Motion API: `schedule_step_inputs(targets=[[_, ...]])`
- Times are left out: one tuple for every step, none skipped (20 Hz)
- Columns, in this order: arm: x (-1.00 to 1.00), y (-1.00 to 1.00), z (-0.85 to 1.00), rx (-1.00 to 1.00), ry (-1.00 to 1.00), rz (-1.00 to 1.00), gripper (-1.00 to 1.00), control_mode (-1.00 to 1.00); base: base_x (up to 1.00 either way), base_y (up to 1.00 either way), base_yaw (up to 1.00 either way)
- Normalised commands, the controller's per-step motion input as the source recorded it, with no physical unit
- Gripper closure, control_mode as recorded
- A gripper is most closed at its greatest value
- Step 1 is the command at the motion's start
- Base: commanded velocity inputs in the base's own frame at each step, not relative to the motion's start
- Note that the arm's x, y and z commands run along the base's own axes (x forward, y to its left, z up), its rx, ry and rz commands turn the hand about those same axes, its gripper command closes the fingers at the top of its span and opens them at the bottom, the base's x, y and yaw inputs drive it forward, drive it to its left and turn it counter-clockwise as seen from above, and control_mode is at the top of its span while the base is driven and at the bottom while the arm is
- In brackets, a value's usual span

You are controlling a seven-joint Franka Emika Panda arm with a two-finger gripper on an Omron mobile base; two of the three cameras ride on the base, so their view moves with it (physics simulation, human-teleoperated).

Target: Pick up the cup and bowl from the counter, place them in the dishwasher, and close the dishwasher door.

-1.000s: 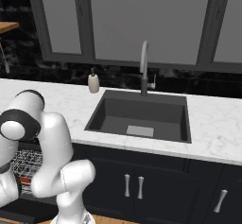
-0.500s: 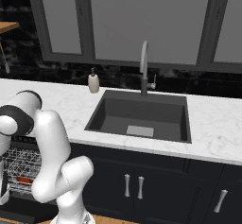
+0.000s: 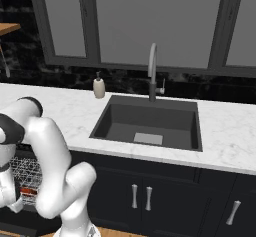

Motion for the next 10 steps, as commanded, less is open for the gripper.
schedule_step_inputs(targets=[[0.01, 0.59, -0.49, -0.24, -0.05, 0.00, -1.00, -1.00, 0.00, 0.00, 0.00], [0.07, 0.56, -0.51, -0.25, -0.04, 0.00, -1.00, -1.00, 0.00, 0.00, 0.00], [0.16, 0.54, -0.54, -0.25, -0.06, 0.00, -1.00, -1.00, 0.00, 0.00, 0.00], [0.26, 0.54, -0.55, -0.25, -0.08, 0.00, -1.00, -1.00, 0.00, 0.00, 0.00], [0.31, 0.54, -0.41, -0.28, -0.10, 0.01, -1.00, -1.00, 0.00, 0.00, 0.00], [0.34, 0.59, -0.40, -0.30, -0.07, 0.01, -1.00, -1.00, 0.00, 0.00, 0.00], [0.41, 0.63, -0.28, -0.31, -0.03, 0.03, -1.00, -1.00, 0.00, 0.00, 0.00], [0.43, 0.59, -0.15, -0.29, 0.00, 0.04, -1.00, -1.00, 0.00, 0.00, 0.00], [0.45, 0.56, -0.06, -0.25, 0.00, 0.03, -1.00, -1.00, 0.00, 0.00, 0.00], [0.44, 0.51, 0.00, -0.21, 0.00, 0.01, -1.00, -1.00, 0.00, 0.00, 0.00]])
